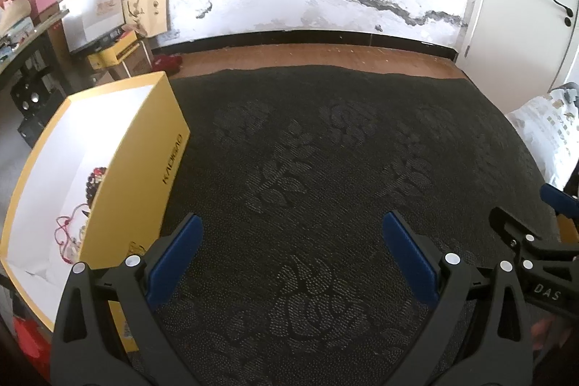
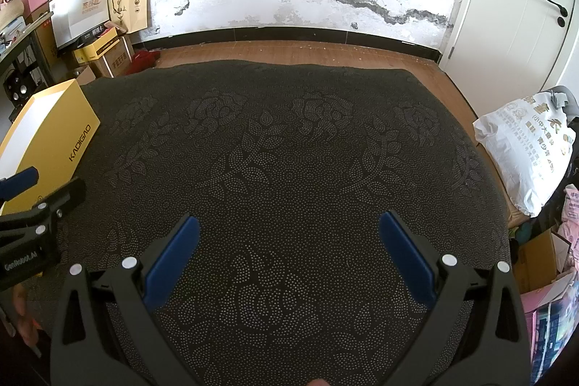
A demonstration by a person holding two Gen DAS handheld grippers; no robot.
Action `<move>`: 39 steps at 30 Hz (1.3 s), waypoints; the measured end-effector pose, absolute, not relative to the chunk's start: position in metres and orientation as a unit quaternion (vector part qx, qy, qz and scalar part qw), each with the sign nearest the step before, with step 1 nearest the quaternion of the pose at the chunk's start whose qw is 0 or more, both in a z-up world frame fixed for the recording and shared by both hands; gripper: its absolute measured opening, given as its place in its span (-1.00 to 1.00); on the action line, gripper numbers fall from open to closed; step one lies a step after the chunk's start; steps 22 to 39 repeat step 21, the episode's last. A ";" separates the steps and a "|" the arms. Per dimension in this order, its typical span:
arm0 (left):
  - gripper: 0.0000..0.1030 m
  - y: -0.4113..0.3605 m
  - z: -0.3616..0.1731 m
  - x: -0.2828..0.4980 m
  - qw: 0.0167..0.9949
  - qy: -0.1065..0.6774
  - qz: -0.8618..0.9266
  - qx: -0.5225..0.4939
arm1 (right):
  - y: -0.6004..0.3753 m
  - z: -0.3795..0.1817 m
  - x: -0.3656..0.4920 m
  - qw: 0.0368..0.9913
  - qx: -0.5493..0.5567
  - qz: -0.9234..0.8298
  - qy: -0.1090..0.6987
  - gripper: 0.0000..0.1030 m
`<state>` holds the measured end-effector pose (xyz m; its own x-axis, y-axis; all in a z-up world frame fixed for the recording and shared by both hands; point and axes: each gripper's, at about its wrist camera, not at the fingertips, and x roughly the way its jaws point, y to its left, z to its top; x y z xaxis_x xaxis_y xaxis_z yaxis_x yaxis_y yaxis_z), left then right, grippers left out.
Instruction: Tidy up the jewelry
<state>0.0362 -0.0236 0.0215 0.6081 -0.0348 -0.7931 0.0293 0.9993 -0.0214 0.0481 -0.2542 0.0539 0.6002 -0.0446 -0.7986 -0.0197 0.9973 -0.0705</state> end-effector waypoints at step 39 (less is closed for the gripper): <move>0.88 -0.021 0.022 0.034 0.902 0.431 0.000 -0.009 | -0.256 0.054 0.048 0.894 -0.035 -0.008 0.447 0.87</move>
